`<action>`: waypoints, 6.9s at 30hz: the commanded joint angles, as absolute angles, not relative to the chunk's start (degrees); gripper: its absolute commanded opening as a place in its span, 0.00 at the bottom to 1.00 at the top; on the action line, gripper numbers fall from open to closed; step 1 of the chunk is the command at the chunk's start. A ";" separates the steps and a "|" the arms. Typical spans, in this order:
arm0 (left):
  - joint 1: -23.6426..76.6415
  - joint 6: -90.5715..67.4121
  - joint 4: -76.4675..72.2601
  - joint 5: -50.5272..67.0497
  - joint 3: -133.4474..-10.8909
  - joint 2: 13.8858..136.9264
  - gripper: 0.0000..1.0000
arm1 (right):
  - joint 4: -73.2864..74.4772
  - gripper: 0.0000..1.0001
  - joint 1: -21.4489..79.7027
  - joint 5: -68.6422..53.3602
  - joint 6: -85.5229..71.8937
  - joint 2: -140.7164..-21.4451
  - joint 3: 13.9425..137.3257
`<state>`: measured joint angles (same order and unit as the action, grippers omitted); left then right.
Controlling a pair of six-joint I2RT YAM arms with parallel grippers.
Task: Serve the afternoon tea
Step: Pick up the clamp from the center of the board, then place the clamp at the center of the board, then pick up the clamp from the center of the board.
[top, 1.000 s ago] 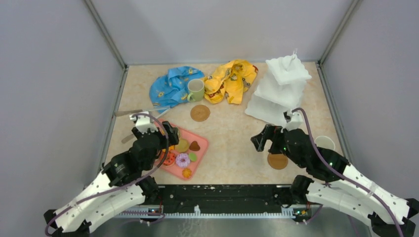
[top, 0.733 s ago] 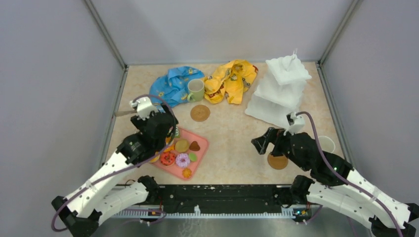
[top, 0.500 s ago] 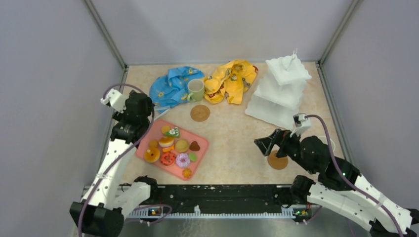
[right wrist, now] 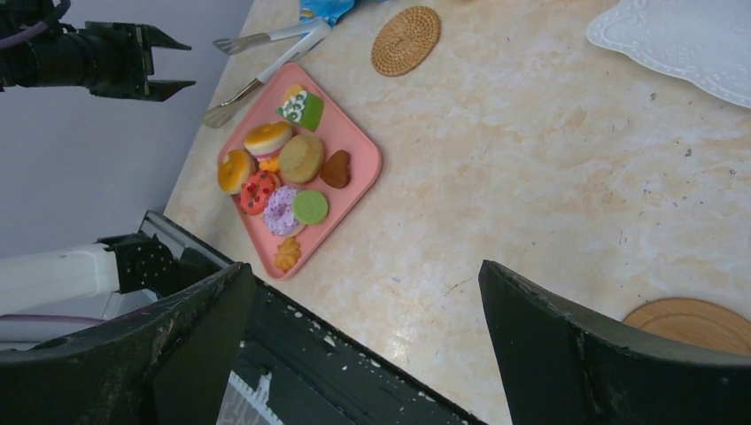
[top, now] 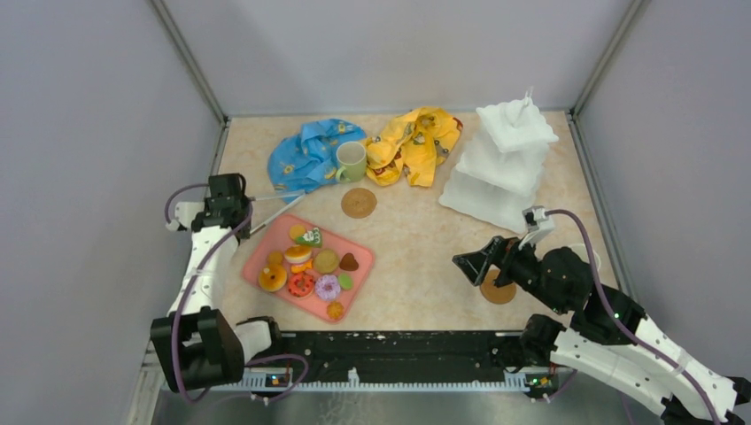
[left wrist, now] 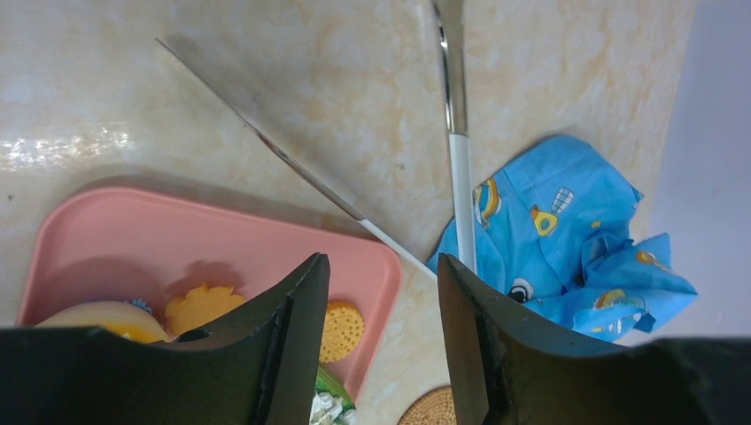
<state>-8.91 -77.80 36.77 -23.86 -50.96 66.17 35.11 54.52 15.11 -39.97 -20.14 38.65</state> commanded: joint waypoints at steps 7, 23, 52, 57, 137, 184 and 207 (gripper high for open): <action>-12.98 -86.06 26.92 -21.00 -44.71 71.98 0.50 | 34.96 0.99 54.93 14.85 -38.07 -19.38 41.27; -13.19 -88.00 25.65 -21.60 -46.73 83.72 0.47 | 32.75 0.99 54.93 16.25 -35.65 -18.71 40.97; -13.49 -77.98 39.42 -26.40 -62.93 75.70 0.00 | 35.12 0.99 54.95 18.81 -36.16 -18.70 40.52; -13.46 -68.26 34.84 -17.41 -61.35 70.94 0.00 | 39.60 0.99 54.94 21.27 -37.97 -17.49 41.79; 55.25 -15.46 14.49 -21.85 -46.44 35.72 0.99 | 19.05 0.99 54.98 23.10 -15.25 -39.75 38.87; 55.28 -9.63 22.72 -32.26 -37.22 9.47 0.99 | 15.93 0.99 46.99 10.84 3.33 -79.51 43.51; 55.28 -9.58 22.83 -32.70 -37.23 9.52 0.99 | 18.88 0.99 43.26 10.70 -1.08 -84.54 43.16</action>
